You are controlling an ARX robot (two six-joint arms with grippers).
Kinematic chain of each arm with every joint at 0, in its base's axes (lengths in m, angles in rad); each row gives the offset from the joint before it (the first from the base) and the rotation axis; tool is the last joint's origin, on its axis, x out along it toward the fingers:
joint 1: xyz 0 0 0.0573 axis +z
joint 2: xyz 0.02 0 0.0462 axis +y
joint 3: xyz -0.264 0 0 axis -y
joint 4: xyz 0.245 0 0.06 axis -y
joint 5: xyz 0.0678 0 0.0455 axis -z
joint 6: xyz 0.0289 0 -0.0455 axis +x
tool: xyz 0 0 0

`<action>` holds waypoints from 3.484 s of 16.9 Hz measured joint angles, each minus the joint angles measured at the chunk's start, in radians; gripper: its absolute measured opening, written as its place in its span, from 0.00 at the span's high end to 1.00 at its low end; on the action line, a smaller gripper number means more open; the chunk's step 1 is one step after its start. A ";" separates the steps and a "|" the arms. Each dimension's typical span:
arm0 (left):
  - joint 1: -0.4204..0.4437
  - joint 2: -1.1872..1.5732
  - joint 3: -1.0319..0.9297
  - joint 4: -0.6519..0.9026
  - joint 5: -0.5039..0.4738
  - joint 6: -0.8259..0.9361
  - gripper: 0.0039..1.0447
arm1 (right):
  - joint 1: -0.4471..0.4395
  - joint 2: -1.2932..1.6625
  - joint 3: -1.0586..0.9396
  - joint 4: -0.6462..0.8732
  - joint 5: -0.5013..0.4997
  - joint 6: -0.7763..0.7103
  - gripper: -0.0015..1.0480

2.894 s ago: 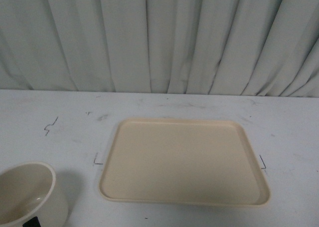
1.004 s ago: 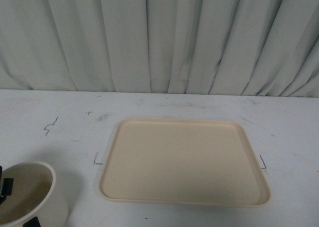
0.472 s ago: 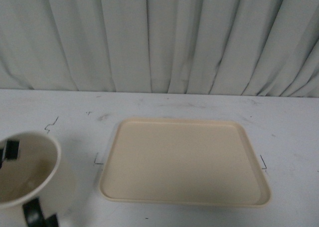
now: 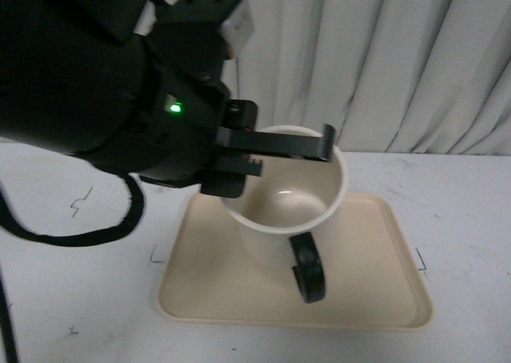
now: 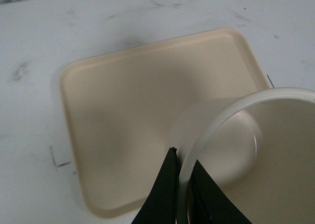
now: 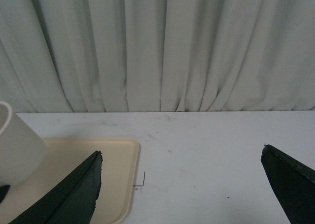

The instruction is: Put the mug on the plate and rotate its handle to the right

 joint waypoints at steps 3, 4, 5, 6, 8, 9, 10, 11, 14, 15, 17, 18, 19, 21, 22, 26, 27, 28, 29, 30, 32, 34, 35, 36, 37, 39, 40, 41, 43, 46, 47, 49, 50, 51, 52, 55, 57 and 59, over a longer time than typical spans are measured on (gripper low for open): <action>-0.030 0.145 0.096 -0.002 0.013 0.033 0.98 | 0.000 0.000 0.000 0.000 0.000 0.000 0.06; -0.030 0.183 0.122 -0.005 0.017 0.045 0.98 | 0.000 0.000 0.000 0.000 0.000 0.000 0.06; -0.028 0.219 0.151 -0.005 0.010 0.058 0.98 | 0.000 0.000 0.000 0.000 0.000 0.000 0.06; -0.024 0.256 0.184 -0.010 0.003 0.073 0.98 | 0.000 0.000 0.000 0.000 0.000 0.000 0.06; -0.012 0.347 0.252 -0.041 0.005 0.093 0.98 | 0.000 0.000 0.000 0.000 0.000 0.000 0.06; -0.008 0.372 0.267 -0.042 0.004 0.099 0.98 | 0.000 0.000 0.000 0.000 0.000 0.000 0.06; -0.006 0.387 0.279 -0.050 -0.002 0.100 0.98 | 0.000 0.000 0.000 0.000 0.000 0.000 0.06; -0.003 0.408 0.295 -0.054 -0.004 0.104 0.98 | 0.000 0.000 0.000 0.000 0.000 0.000 0.06; 0.004 0.440 0.318 -0.075 -0.002 0.108 0.98 | 0.000 0.000 0.000 0.000 0.000 0.000 0.06; 0.005 0.441 0.322 -0.080 -0.003 0.111 0.98 | 0.000 0.000 0.000 0.000 0.000 0.000 0.06; 0.005 0.445 0.339 -0.109 0.010 0.124 0.93 | 0.000 0.000 0.000 0.000 0.000 0.000 0.06; 0.007 0.446 0.339 -0.112 0.021 0.125 0.86 | 0.000 0.000 0.000 0.000 0.000 0.000 0.06; 0.007 0.446 0.339 -0.113 0.021 0.126 0.81 | 0.000 0.000 0.000 0.000 0.000 0.000 0.06; 0.014 0.431 0.335 -0.109 0.027 0.128 0.59 | 0.000 0.000 0.000 0.000 0.000 0.000 0.06; 0.017 0.407 0.318 -0.104 0.033 0.130 0.50 | 0.000 0.000 0.000 0.000 0.000 0.000 0.06; 0.060 0.142 0.155 0.068 0.010 0.213 0.04 | 0.000 0.000 0.000 0.000 0.000 0.000 0.06; 0.056 0.145 0.105 0.288 -0.073 0.217 0.10 | 0.000 0.000 0.000 0.001 0.000 0.000 0.06; 0.061 0.143 -0.024 0.566 -0.224 0.209 0.20 | 0.000 0.000 0.000 0.001 -0.002 0.000 0.06; 0.075 0.126 -0.164 0.738 -0.296 0.208 0.29 | 0.000 0.000 0.000 -0.001 0.000 0.000 0.06; 0.118 0.090 -0.310 0.909 -0.309 0.208 0.39 | 0.000 0.000 0.000 0.000 0.000 0.000 0.06; 0.219 -0.092 -0.473 1.140 -0.274 0.204 0.61 | 0.000 0.000 0.000 0.000 -0.001 0.000 0.06; 0.260 -0.208 -0.595 1.145 -0.205 0.204 0.82 | 0.000 0.000 0.000 0.000 -0.001 0.000 0.06; 0.283 -0.231 -0.666 1.120 -0.167 0.204 0.94 | 0.000 0.000 0.000 0.000 -0.001 0.000 0.06; 0.314 -0.279 -0.715 1.108 -0.142 0.203 0.98 | 0.000 0.000 0.000 0.000 -0.001 0.000 0.06; 0.341 -0.308 -0.753 1.195 -0.126 0.203 0.99 | 0.000 0.000 0.000 0.000 -0.001 0.000 0.06; 0.378 -0.382 -0.823 1.132 -0.086 0.202 0.99 | 0.000 0.000 0.000 0.000 -0.001 0.000 0.06; 0.393 -0.431 -0.849 1.104 -0.064 0.202 0.99 | 0.000 0.000 0.000 0.000 -0.001 0.000 0.06; 0.406 -0.478 -0.858 1.084 -0.052 0.202 0.99 | 0.000 0.000 0.000 0.000 -0.001 0.000 0.06; 0.439 -0.594 -0.894 1.011 -0.027 0.202 0.99 | 0.000 0.000 0.000 0.000 -0.001 0.000 0.06; 0.491 -0.760 -0.932 0.881 0.046 0.202 0.99 | 0.000 0.000 0.000 0.000 -0.001 0.000 0.06; 0.511 -0.779 -0.934 0.866 0.069 0.202 0.99 | 0.000 0.000 0.000 0.000 -0.001 0.000 0.06; 0.539 -0.805 -0.938 0.847 0.080 0.202 0.99 | 0.000 0.000 0.000 0.000 -0.001 0.000 0.06; 0.549 -0.821 -0.940 0.834 0.084 0.202 0.99 | 0.000 0.000 0.000 0.000 -0.001 0.000 0.06; 0.560 -0.850 -0.946 0.812 0.077 0.201 0.99 | 0.000 0.000 0.000 0.000 0.000 0.000 0.06; 0.555 -0.902 -0.952 0.764 0.092 0.201 0.99 | 0.000 0.000 0.000 0.000 -0.001 0.000 0.06; 0.550 -1.051 -0.962 0.631 0.093 0.201 0.99 | 0.000 0.000 0.000 0.000 -0.001 0.000 0.06; 0.550 -1.133 -0.962 0.555 0.093 0.201 0.99 | 0.000 0.000 0.000 0.000 -0.001 0.000 0.06; 0.550 -1.208 -0.962 0.484 0.093 0.201 0.99 | 0.000 0.000 0.000 0.000 -0.001 0.000 0.06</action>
